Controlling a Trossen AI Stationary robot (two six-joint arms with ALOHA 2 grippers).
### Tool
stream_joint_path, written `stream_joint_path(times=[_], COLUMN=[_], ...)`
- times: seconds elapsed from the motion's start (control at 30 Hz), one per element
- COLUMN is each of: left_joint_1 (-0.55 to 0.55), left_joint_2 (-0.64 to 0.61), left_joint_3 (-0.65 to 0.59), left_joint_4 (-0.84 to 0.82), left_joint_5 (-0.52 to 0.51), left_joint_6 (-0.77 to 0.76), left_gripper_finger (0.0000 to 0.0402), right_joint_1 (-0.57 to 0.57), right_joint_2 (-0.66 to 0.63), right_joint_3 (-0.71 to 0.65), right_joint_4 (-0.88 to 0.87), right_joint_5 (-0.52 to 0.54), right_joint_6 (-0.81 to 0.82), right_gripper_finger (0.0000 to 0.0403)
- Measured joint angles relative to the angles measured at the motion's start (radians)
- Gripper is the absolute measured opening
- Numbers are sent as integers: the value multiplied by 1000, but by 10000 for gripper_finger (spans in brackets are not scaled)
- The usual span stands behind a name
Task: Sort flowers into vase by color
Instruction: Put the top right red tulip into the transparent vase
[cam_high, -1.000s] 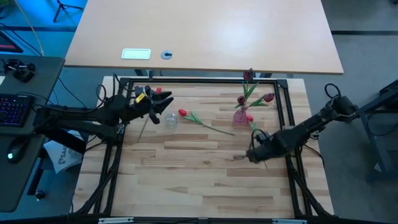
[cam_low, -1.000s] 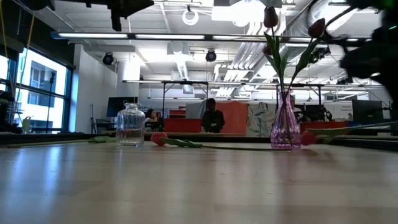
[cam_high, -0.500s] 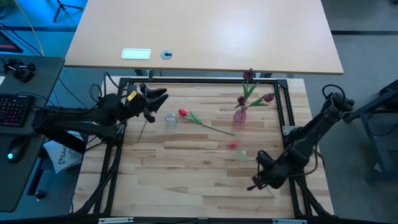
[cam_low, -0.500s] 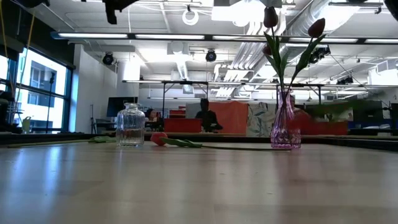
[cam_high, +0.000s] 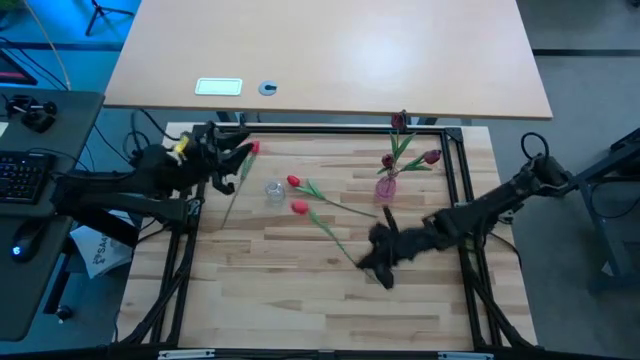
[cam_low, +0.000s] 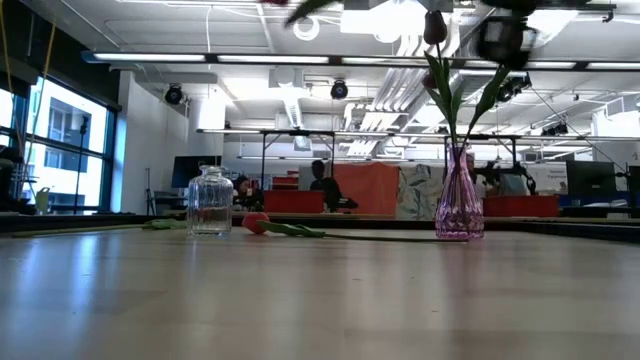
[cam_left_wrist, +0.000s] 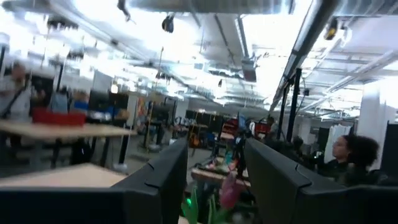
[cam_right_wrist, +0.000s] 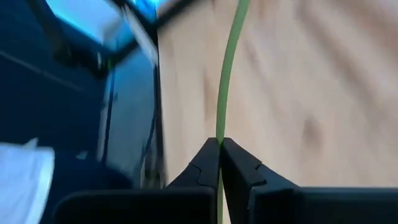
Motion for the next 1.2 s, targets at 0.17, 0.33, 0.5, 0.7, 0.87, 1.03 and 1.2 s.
stream_joint_path(times=[0.17, 0.33, 0.5, 0.7, 0.87, 1.03, 1.2], left_joint_1=[-68, -131, -184, -261, -304, -295, -268], left_joint_2=[-34, -38, -16, 94, 214, 307, 337], left_joint_3=[123, 235, 239, 238, 238, 238, 238], left_joint_4=[-192, -464, -622, -653, -456, -240, -153], left_joint_5=[-24, -158, -159, -145, -142, -65, -19], left_joint_6=[209, 195, 63, -61, -62, -89, -129], left_gripper_finger=[150, 150, 150, 150, 150, 150, 150], right_joint_1=[-157, -239, -283, -312, -340, -345, -345], right_joint_2=[1, 0, 0, 0, 1, 29, 93], right_joint_3=[0, 0, 0, 0, 23, 142, 265], right_joint_4=[215, 368, 472, 593, 620, 512, 399], right_joint_5=[-14, -39, -39, -7, -4, -13, -36], right_joint_6=[-239, -380, -456, -528, -565, -672, -742], right_gripper_finger=[0, 0, 0, 0, 0, 0, 0])
